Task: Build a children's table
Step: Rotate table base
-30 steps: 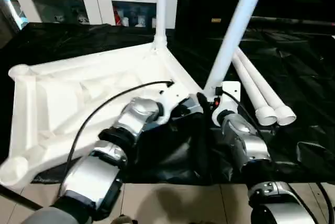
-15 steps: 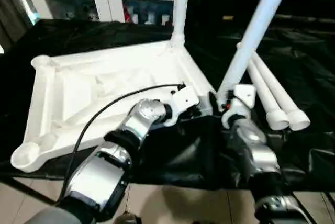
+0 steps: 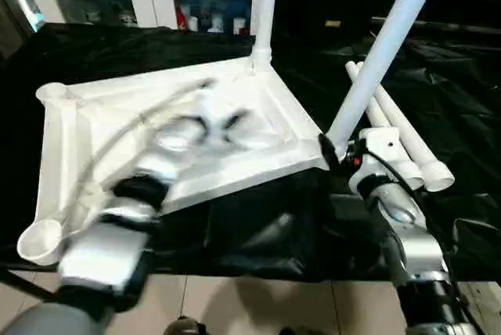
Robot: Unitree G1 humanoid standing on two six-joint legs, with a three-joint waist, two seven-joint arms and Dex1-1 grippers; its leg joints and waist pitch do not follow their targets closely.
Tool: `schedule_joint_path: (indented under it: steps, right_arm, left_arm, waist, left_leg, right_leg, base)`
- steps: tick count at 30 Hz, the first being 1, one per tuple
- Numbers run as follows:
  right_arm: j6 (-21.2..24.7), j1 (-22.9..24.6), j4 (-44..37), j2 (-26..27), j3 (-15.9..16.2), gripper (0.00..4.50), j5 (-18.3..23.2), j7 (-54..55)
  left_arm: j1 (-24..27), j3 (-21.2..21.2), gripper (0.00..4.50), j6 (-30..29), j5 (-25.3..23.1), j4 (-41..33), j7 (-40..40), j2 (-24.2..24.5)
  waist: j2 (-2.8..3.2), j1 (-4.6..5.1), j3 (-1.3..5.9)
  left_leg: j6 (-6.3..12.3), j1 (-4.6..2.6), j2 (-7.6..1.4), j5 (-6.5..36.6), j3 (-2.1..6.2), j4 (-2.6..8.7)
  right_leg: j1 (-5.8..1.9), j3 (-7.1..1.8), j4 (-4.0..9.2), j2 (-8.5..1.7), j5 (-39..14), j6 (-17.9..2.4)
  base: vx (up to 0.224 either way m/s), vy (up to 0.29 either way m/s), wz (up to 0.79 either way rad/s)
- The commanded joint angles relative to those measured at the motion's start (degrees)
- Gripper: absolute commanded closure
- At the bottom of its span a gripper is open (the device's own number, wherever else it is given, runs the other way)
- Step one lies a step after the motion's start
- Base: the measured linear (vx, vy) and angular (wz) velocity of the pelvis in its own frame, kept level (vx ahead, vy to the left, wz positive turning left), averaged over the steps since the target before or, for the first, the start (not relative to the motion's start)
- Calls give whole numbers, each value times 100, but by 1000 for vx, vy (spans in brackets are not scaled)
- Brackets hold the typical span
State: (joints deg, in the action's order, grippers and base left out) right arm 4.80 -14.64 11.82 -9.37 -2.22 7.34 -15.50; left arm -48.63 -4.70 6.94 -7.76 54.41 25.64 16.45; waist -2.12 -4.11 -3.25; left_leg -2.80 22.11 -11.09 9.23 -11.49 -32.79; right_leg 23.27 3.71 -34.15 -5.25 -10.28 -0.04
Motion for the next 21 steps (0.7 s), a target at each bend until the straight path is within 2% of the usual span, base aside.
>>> schedule_joint_path:
  steps: [1, 2, 4, 6, 7, 9, 10, 12, 14, 16, 17, 19, 20, 21]
  right_arm:
    - [3, 80, -284, -94, 50, 64, 245, -425]
    - [-47, 153, -368, -206, 156, 64, 384, -827]
    - [-56, 190, -399, -253, 204, 64, 440, -993]
    - [-34, 252, -451, -304, 234, 64, 530, -1175]
    - [-30, 279, -462, -313, 220, 64, 557, -1204]
    - [-33, 308, -436, -293, 151, 64, 533, -1093]
    - [-47, 307, -376, -261, 89, 64, 475, -934]
    - [-63, 314, -335, -196, 2, 64, 463, -781]
    - [-62, 402, -370, -88, -116, 64, 587, -715]
    - [-77, 535, -484, -87, -99, 64, 707, -895]
    - [-76, 557, -505, -92, -88, 64, 724, -933]
    - [-129, 753, -661, -150, 10, 64, 794, -1200]
    - [-139, 848, -698, -169, 41, 64, 819, -1279]
    - [-139, 854, -699, -170, 43, 64, 819, -1282]
  left_arm:
    - [183, 118, 271, -301, -137, -419, -147, 208]
    - [399, 208, 262, -487, -257, -775, -380, 525]
    - [494, 280, 247, -574, -323, -935, -534, 674]
    - [678, 450, 226, -813, -483, -1269, -865, 961]
    - [777, 542, 226, -962, -597, -1447, -1040, 1119]
    - [931, 697, 201, -1165, -741, -1705, -1279, 1352]
    - [1005, 796, 194, -1241, -797, -1802, -1404, 1465]
    - [1116, 862, 178, -1345, -846, -1930, -1491, 1601]
    - [1339, 894, 166, -1555, -899, -2090, -1522, 1824]
    - [1515, 823, 158, -1747, -929, -2188, -1445, 1957]
    - [1534, 807, 135, -1767, -934, -2187, -1422, 1975]
    - [1682, 711, 122, -1975, -866, -2233, -1058, 2012]
    - [1746, 634, 122, -2078, -806, -2222, -747, 2010]
    - [1750, 625, 122, -2084, -804, -2220, -721, 2010]
  waist:
    - [-8, 6, 422]
    - [1, 18, 422]
    - [-6, 72, 414]
    - [-3, 83, 416]
    - [2, 99, 402]
    - [5, 113, 383]
    - [7, 118, 380]
    - [-8, 115, 375]
    - [36, 109, 374]
    - [27, 105, 381]
    - [60, 105, 379]
    - [66, 75, 380]
    - [110, 49, 382]
    - [93, 51, 373]
  left_leg:
    - [421, -152, -241, 942, 95, 322]
    - [411, -152, -253, 941, 102, 326]
    - [409, -133, -239, 955, 102, 324]
    - [368, -152, -250, 1026, 97, 324]
    - [325, -136, -257, 1076, 105, 335]
    - [223, -159, -239, 1227, 100, 340]
    - [141, -155, -249, 1278, 111, 353]
    - [91, -161, -241, 1321, 109, 359]
    - [-3, -168, -243, 1402, 116, 370]
    - [-20, -167, -236, 1441, 120, 372]
    - [-25, -176, -233, 1453, 115, 372]
    - [-46, -186, -230, 1515, 112, 378]
    - [-59, -201, -231, 1527, 115, 375]
    - [-67, -201, -233, 1594, 112, 383]
  right_leg:
    - [-268, -237, 298, -288, -500, -1154]
    - [-270, -236, 282, -285, -412, -1172]
    - [-278, -234, 274, -273, -326, -1174]
    - [-267, -239, 273, -278, -403, -1193]
    - [-271, -238, 284, -284, -510, -1177]
    - [-235, -242, 329, -268, -835, -1097]
    - [-233, -246, 326, -272, -925, -1076]
    - [-223, -247, 333, -263, -1012, -1040]
    - [-204, -255, 323, -258, -1027, -999]
    - [-202, -256, 317, -251, -1009, -963]
    - [-190, -260, 328, -237, -939, -960]
    - [-187, -261, 332, -237, -867, -988]
    - [-179, -264, 331, -242, -852, -998]
    - [-169, -268, 343, -239, -847, -1020]
  base:
    - [0, 0, 0]
    - [0, 0, 0]
    - [0, 0, 0]
    - [0, 0, 0]
    - [0, 0, 0]
    - [0, 0, 0]
    - [0, 0, 0]
    - [0, 0, 0]
    - [0, 0, 0]
    - [0, 0, 0]
    - [0, 0, 0]
    - [0, 0, 0]
    - [0, 0, 0]
    - [0, 0, 0]
